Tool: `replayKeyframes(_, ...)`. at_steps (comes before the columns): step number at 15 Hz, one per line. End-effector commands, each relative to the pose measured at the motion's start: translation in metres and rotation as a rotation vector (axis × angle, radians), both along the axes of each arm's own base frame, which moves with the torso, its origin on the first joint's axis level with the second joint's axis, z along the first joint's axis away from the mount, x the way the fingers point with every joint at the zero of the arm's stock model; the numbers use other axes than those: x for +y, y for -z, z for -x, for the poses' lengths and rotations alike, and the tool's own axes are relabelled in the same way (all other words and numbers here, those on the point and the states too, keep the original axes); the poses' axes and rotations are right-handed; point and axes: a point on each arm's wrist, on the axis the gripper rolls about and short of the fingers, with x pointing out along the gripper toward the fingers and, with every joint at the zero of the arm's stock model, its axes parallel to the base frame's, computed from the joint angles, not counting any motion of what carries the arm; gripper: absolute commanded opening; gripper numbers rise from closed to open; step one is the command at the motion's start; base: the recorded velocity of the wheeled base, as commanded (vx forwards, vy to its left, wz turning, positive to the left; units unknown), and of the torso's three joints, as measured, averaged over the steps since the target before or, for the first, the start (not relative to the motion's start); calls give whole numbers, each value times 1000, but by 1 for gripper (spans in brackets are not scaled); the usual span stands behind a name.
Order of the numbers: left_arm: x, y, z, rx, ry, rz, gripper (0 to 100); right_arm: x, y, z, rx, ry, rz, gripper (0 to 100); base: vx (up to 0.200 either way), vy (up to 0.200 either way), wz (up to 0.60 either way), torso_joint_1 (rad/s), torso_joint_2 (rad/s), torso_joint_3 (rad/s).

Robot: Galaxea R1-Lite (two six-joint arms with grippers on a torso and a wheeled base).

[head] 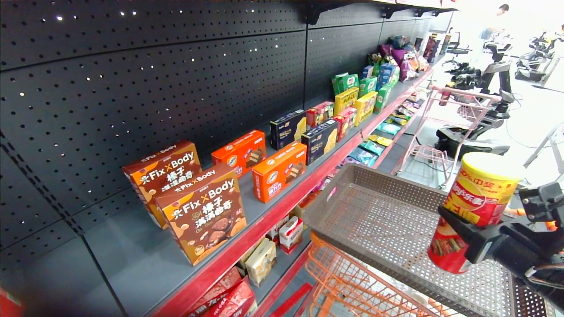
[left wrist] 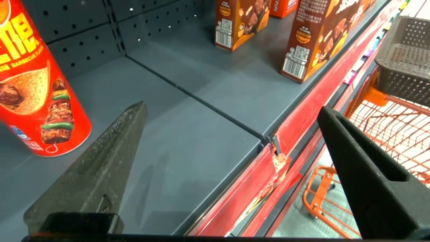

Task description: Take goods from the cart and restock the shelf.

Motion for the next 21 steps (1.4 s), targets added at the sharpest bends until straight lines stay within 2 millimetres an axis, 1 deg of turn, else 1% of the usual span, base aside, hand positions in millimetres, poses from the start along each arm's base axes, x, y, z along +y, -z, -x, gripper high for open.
replayKeyframes(1,0,0,0,-1,0,0,100,-12,-6,37,-50,24,-3,0,0,0,0,0,0,0)
replayKeyframes(3,0,0,0,-1,0,0,100,-15,-10,45,-60,69,-10,0,0,0,0,0,0,0)
replayKeyframes(6,0,0,0,0,0,0,100,-17,-14,56,-71,73,-38,0,0,0,0,0,0,0)
replayKeyframes(8,0,0,0,-1,0,0,100,-16,-11,71,-29,36,-49,0,0,0,0,0,0,0)
replayKeyframes(10,0,0,0,-1,0,0,100,-20,-11,79,2,66,-35,0,0,0,0,0,0,0)
replayKeyframes(11,0,0,0,-1,0,0,100,-21,-9,90,25,48,-25,0,0,0,0,0,0,0)
replayKeyframes(12,0,0,0,-1,0,0,100,-22,-9,94,29,28,-22,0,0,0,0,0,0,0)
replayKeyframes(15,0,0,0,-1,0,0,100,-22,-1,98,67,5,-11,0,0,0,0,0,0,0)
replayKeyframes(19,0,0,0,-1,0,0,100,-20,-3,94,77,-14,-10,0,0,0,0,0,0,0)
replayKeyframes(21,0,0,0,-1,0,0,100,-20,-1,94,90,-14,-6,0,0,0,600,5,2,2)
